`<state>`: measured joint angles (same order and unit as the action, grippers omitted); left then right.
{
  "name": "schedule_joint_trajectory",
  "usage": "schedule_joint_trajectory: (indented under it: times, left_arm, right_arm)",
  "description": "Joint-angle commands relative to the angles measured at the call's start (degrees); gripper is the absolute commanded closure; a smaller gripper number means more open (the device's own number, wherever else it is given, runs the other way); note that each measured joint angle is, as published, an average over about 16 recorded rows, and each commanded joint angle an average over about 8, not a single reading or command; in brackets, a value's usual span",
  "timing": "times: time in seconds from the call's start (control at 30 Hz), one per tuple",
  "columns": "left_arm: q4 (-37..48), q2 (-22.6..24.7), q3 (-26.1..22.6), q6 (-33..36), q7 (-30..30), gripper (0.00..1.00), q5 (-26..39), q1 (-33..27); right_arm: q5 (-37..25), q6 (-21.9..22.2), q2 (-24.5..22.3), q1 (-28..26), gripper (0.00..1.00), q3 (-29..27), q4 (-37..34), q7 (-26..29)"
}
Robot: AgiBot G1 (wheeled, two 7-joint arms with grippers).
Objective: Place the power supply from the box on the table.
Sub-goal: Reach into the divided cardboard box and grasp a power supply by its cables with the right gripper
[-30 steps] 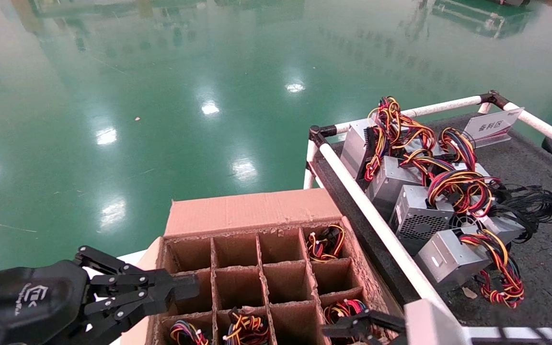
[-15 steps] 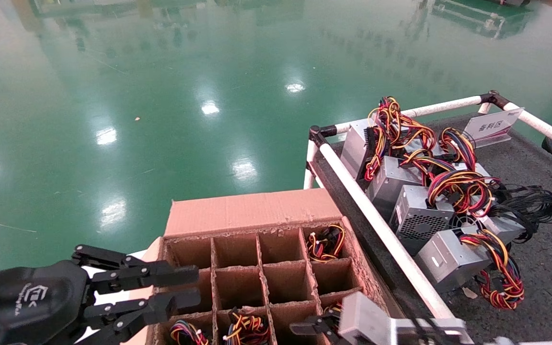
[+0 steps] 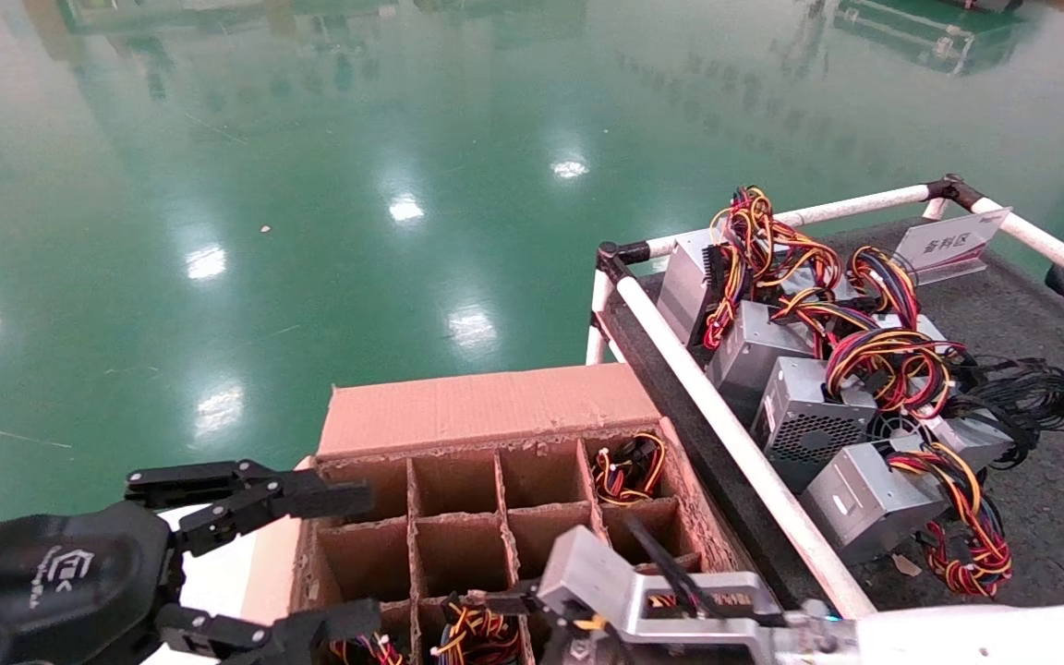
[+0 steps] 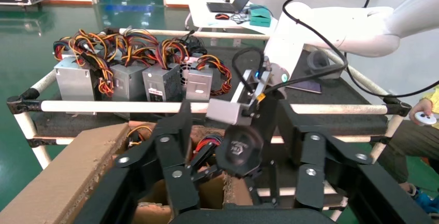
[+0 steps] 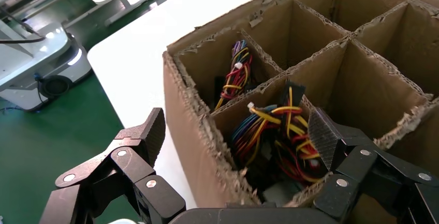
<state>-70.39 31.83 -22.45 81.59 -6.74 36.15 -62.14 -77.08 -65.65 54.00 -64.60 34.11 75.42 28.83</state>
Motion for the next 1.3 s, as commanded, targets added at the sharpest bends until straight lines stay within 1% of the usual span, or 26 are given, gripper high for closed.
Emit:
schedule_joint_trajectory:
  times: [0.03, 0.1, 0.13, 0.17, 0.43, 1.3]
  left_arm:
    - [0.0, 0.0, 0.0, 0.0, 0.0, 0.00, 0.0, 0.0]
    - [0.0, 0.0, 0.0, 0.0, 0.0, 0.00, 0.0, 0.0]
    - [0.0, 0.0, 0.0, 0.0, 0.0, 0.00, 0.0, 0.0]
    - [0.0, 0.0, 0.0, 0.0, 0.0, 0.00, 0.0, 0.0]
    - [0.0, 0.0, 0.0, 0.0, 0.0, 0.00, 0.0, 0.0]
    - [0.0, 0.0, 0.0, 0.0, 0.0, 0.00, 0.0, 0.0]
  right_arm:
    - [-1.2, 0.9, 1.2, -0.4, 0.64, 0.6, -0.3, 0.8]
    - [-2.2, 1.7, 2.1, -0.7, 0.89, 1.0, -0.9, 1.5]
    - [-2.6, 2.1, 2.5, -0.9, 0.98, 1.2, -1.3, 1.8]
    - [-2.9, 2.3, 2.9, -1.1, 1.00, 1.3, -1.6, 2.1]
    - [-3.9, 2.6, 4.3, -1.9, 1.00, 1.9, -3.3, 2.7]
    - [-3.8, 2.5, 4.5, -2.4, 1.00, 1.8, -6.0, 1.7]
